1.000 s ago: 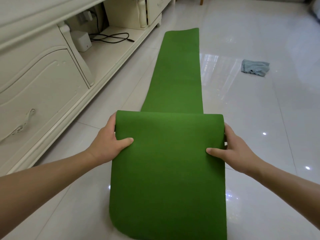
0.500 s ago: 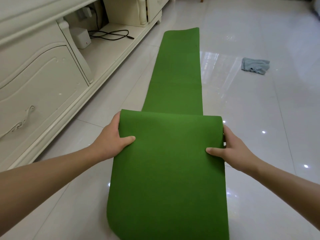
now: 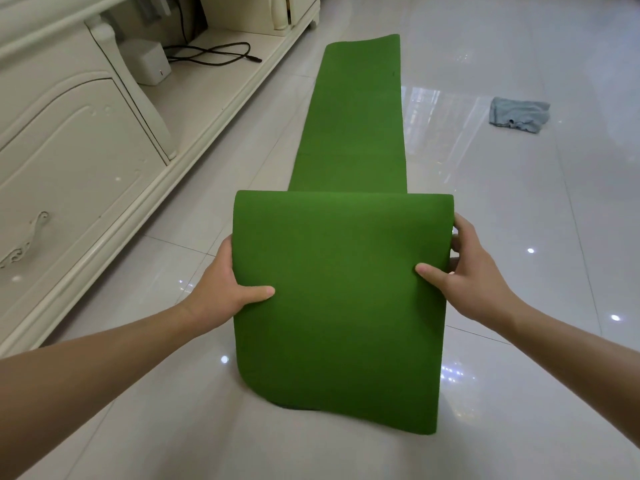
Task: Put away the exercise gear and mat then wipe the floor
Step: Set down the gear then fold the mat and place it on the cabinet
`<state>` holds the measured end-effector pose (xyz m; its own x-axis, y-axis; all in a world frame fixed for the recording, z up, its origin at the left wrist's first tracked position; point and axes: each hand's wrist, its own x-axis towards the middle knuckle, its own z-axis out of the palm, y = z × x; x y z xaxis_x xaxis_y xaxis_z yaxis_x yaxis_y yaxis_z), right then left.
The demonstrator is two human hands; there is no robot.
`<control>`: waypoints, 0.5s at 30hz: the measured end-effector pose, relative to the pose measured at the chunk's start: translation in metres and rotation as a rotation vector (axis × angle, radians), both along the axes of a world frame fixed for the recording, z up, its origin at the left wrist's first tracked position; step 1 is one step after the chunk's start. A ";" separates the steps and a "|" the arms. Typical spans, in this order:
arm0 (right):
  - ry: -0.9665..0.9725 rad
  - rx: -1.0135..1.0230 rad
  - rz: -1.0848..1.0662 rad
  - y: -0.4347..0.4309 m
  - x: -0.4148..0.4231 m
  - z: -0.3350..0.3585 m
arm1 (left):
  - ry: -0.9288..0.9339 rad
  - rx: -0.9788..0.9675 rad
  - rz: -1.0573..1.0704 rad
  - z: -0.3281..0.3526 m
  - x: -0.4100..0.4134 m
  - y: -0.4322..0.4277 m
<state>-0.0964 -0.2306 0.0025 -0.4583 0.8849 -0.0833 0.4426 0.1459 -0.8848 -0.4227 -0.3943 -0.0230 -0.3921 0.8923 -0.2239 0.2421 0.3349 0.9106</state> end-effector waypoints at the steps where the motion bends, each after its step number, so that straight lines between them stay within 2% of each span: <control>1: -0.001 0.005 -0.005 0.000 -0.001 0.000 | 0.004 0.003 -0.001 -0.001 0.000 0.001; 6: -0.010 0.041 -0.016 -0.006 -0.003 -0.003 | 0.038 0.013 0.026 -0.006 -0.001 0.005; 11: 0.022 -0.107 0.044 -0.021 0.014 -0.017 | 0.076 0.027 0.039 -0.010 0.004 0.010; 15: -0.030 -0.168 0.107 -0.031 0.018 -0.029 | 0.102 0.046 0.063 -0.009 0.005 0.018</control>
<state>-0.0783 -0.2616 -0.0269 -0.5439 0.8038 -0.2410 0.4592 0.0448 -0.8872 -0.4182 -0.3766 -0.0323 -0.4664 0.8735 -0.1394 0.3141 0.3109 0.8970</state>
